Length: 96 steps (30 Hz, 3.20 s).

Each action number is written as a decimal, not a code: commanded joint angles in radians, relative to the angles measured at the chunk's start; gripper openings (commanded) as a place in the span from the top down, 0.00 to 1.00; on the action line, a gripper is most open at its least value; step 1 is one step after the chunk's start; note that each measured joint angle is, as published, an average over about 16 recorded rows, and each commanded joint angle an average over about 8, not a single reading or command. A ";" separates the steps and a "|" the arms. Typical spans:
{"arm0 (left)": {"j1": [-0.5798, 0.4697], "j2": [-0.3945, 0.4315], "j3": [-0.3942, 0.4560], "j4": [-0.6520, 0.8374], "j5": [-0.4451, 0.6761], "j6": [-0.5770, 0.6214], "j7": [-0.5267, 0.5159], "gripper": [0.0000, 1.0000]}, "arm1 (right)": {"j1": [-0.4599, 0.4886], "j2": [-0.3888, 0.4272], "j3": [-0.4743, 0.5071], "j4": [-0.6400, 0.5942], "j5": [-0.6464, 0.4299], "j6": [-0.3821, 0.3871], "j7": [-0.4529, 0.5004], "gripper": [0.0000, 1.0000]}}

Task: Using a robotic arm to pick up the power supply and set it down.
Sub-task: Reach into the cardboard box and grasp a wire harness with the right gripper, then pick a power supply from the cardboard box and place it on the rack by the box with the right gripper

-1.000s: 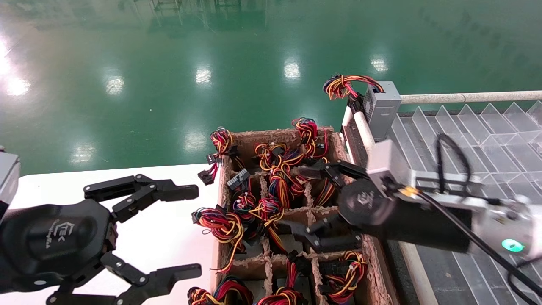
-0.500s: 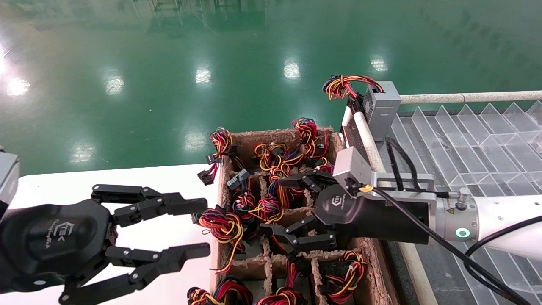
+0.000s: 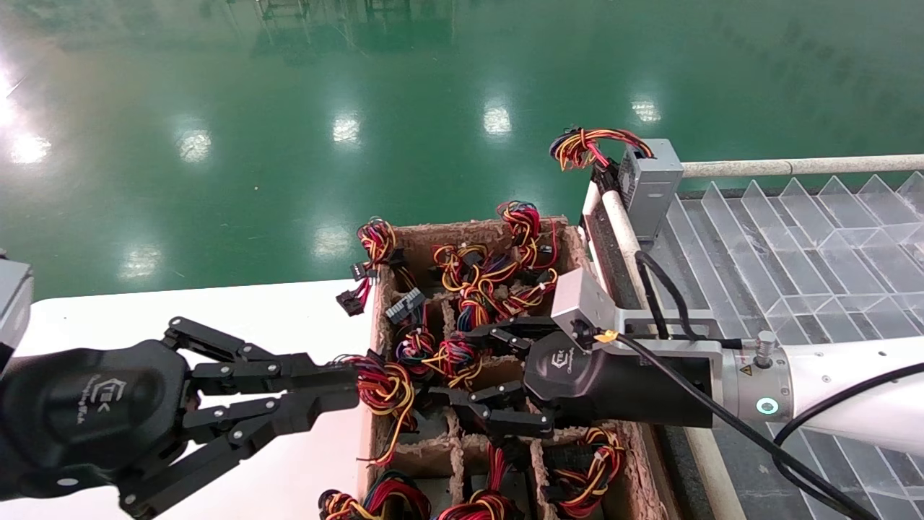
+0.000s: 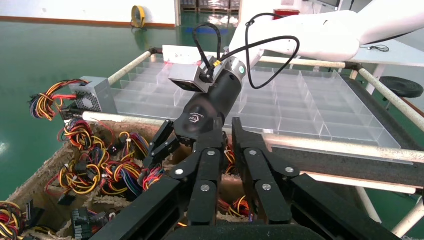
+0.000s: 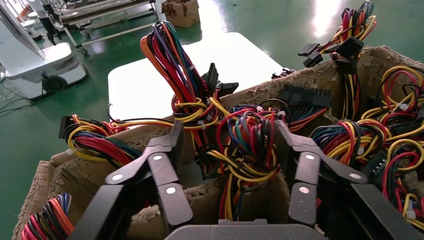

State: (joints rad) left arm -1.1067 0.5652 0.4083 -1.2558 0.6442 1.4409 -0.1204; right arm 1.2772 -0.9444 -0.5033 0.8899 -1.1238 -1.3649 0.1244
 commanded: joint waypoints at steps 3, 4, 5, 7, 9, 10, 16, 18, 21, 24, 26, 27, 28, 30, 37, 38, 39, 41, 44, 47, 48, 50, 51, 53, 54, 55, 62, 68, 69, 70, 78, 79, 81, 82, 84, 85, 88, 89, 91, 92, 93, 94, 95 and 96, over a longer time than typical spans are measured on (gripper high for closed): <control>0.000 0.000 0.000 0.000 0.000 0.000 0.000 1.00 | 0.003 -0.005 -0.002 -0.014 -0.001 -0.005 -0.005 1.00; 0.000 0.000 0.000 0.000 0.000 0.000 0.000 1.00 | 0.004 -0.006 -0.003 -0.016 -0.002 -0.005 -0.006 1.00; 0.000 0.000 0.000 0.000 0.000 0.000 0.000 1.00 | 0.005 -0.007 -0.004 -0.019 -0.003 -0.006 -0.005 1.00; 0.000 0.000 0.000 0.000 0.000 0.000 0.000 1.00 | 0.008 -0.009 -0.006 -0.022 -0.006 -0.007 -0.004 1.00; 0.000 0.000 0.000 0.000 0.000 0.000 0.000 1.00 | 0.012 -0.010 -0.009 -0.025 -0.011 -0.007 -0.002 1.00; 0.000 0.000 0.000 0.000 0.000 0.000 0.000 1.00 | 0.014 -0.010 -0.010 -0.025 -0.013 -0.007 -0.001 1.00; 0.000 0.000 0.000 0.000 0.000 0.000 0.000 1.00 | 0.026 -0.002 -0.017 -0.009 -0.033 -0.007 -0.003 1.00; 0.000 0.000 0.000 0.000 0.000 0.000 0.000 1.00 | 0.035 0.006 -0.017 0.008 -0.042 -0.007 -0.008 1.00; 0.000 0.000 0.000 0.000 0.000 0.000 0.000 1.00 | 0.055 0.022 -0.015 0.046 -0.055 -0.006 -0.013 1.00; 0.000 0.000 0.000 0.000 0.000 0.000 0.000 1.00 | 0.087 0.038 -0.010 0.091 -0.065 -0.005 -0.013 1.00; 0.000 0.000 0.000 0.000 0.000 0.000 0.000 1.00 | 0.114 0.048 -0.003 0.127 -0.069 -0.007 -0.014 1.00; 0.000 0.000 0.000 0.000 0.000 0.000 0.000 1.00 | 0.129 0.053 0.002 0.146 -0.069 -0.009 -0.016 1.00; 0.000 0.000 0.000 0.000 0.000 0.000 0.000 1.00 | 0.144 0.059 0.006 0.165 -0.068 -0.012 -0.020 1.00; 0.000 0.000 0.000 0.000 0.000 0.000 0.000 1.00 | 0.178 0.070 0.017 0.209 -0.070 -0.018 -0.032 1.00; 0.000 0.000 0.000 0.000 0.000 0.000 0.000 1.00 | 0.317 0.120 0.050 0.381 -0.120 -0.022 -0.076 1.00; 0.000 0.000 0.000 0.000 0.000 0.000 0.000 1.00 | 0.340 0.127 0.053 0.401 -0.134 -0.021 -0.082 1.00; 0.000 0.000 0.000 0.000 0.000 0.000 0.000 1.00 | 0.363 0.133 0.055 0.418 -0.150 -0.021 -0.090 1.00; 0.000 0.000 0.000 0.000 0.000 0.000 0.000 1.00 | 0.411 0.143 0.057 0.441 -0.187 -0.021 -0.105 1.00; 0.000 0.000 0.000 0.000 0.000 0.000 0.000 1.00 | 0.483 0.150 0.053 0.452 -0.246 -0.025 -0.130 1.00; 0.000 0.000 0.000 0.000 0.000 0.000 0.000 1.00 | 0.549 0.152 0.042 0.452 -0.313 -0.030 -0.159 1.00; 0.000 0.000 0.000 0.000 0.000 0.000 0.000 1.00 | 0.568 0.152 0.037 0.452 -0.337 -0.031 -0.169 1.00; 0.000 0.000 0.000 0.000 0.000 0.000 0.000 1.00 | 0.603 0.152 0.028 0.450 -0.381 -0.032 -0.189 1.00; 0.000 0.000 0.000 0.000 0.000 0.000 0.000 1.00 | 0.619 0.153 0.024 0.450 -0.403 -0.032 -0.199 1.00; 0.000 0.000 0.000 0.000 0.000 0.000 0.000 1.00 | 0.647 0.153 0.015 0.448 -0.444 -0.031 -0.215 1.00; 0.000 0.000 0.000 0.000 0.000 0.000 0.000 1.00 | 0.660 0.154 0.012 0.446 -0.463 -0.030 -0.221 1.00; 0.000 0.000 0.000 0.000 0.000 0.000 0.000 1.00 | 0.672 0.154 0.008 0.445 -0.482 -0.027 -0.227 1.00; 0.000 0.000 0.000 0.000 0.000 0.000 0.000 1.00 | 0.732 0.156 -0.013 0.433 -0.618 0.010 -0.243 1.00; 0.000 0.000 0.000 0.000 0.000 0.000 0.000 1.00 | 0.761 0.155 -0.026 0.407 -0.730 0.068 -0.266 1.00; 0.000 0.000 0.000 0.000 0.000 0.000 0.000 1.00 | 0.763 0.154 -0.029 0.399 -0.746 0.078 -0.271 1.00; 0.000 0.000 0.000 0.000 0.000 0.000 0.000 1.00 | 0.765 0.153 -0.031 0.390 -0.762 0.088 -0.277 1.00; 0.000 0.000 0.000 0.000 0.000 0.000 0.000 1.00 | 0.771 0.143 -0.048 0.258 -0.846 0.155 -0.332 1.00; 0.000 0.000 0.000 0.000 0.000 0.000 0.000 1.00 | 0.772 0.142 -0.049 0.236 -0.851 0.162 -0.341 1.00; 0.000 0.000 0.000 0.000 0.000 0.000 0.000 1.00 | 0.773 0.139 -0.052 0.189 -0.858 0.175 -0.363 1.00; 0.000 0.000 0.000 0.000 0.000 0.000 0.000 1.00 | 0.773 0.137 -0.053 0.163 -0.862 0.181 -0.375 1.00; 0.000 0.000 0.000 0.000 0.000 0.000 0.000 1.00 | 0.774 0.133 -0.057 0.111 -0.867 0.193 -0.399 1.00; 0.000 0.000 0.000 0.000 0.000 0.000 0.000 1.00 | 0.774 0.129 -0.058 0.083 -0.869 0.201 -0.412 1.00; 0.000 0.000 0.000 0.000 0.000 0.000 0.000 1.00 | 0.776 0.115 -0.063 -0.009 -0.875 0.228 -0.455 1.00; 0.000 0.000 0.000 0.000 0.000 0.000 0.000 1.00 | 0.777 0.109 -0.064 -0.041 -0.876 0.237 -0.470 1.00; 0.000 0.000 0.000 0.000 0.000 0.000 0.000 1.00 | 0.782 0.095 -0.065 -0.106 -0.876 0.258 -0.501 1.00; 0.000 0.000 0.000 0.000 0.000 0.000 0.000 1.00 | 0.786 0.088 -0.064 -0.140 -0.875 0.268 -0.518 1.00; 0.000 0.000 0.000 0.000 0.000 0.000 0.000 1.00 | 0.791 0.081 -0.064 -0.172 -0.872 0.277 -0.535 1.00; 0.000 0.000 0.000 0.000 0.000 0.000 0.000 1.00 | 0.797 0.075 -0.063 -0.204 -0.869 0.286 -0.552 1.00; 0.000 0.000 0.000 0.000 0.000 0.000 0.000 1.00 | 0.803 0.069 -0.061 -0.233 -0.866 0.294 -0.568 1.00; 0.000 0.000 0.000 0.000 0.000 0.000 0.000 1.00 | 0.810 0.063 -0.059 -0.262 -0.863 0.302 -0.584 1.00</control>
State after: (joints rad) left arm -1.1068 0.5651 0.4085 -1.2558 0.6441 1.4408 -0.1202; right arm 2.0901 -0.8773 -0.5595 0.6399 -1.9825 -1.0678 -0.4584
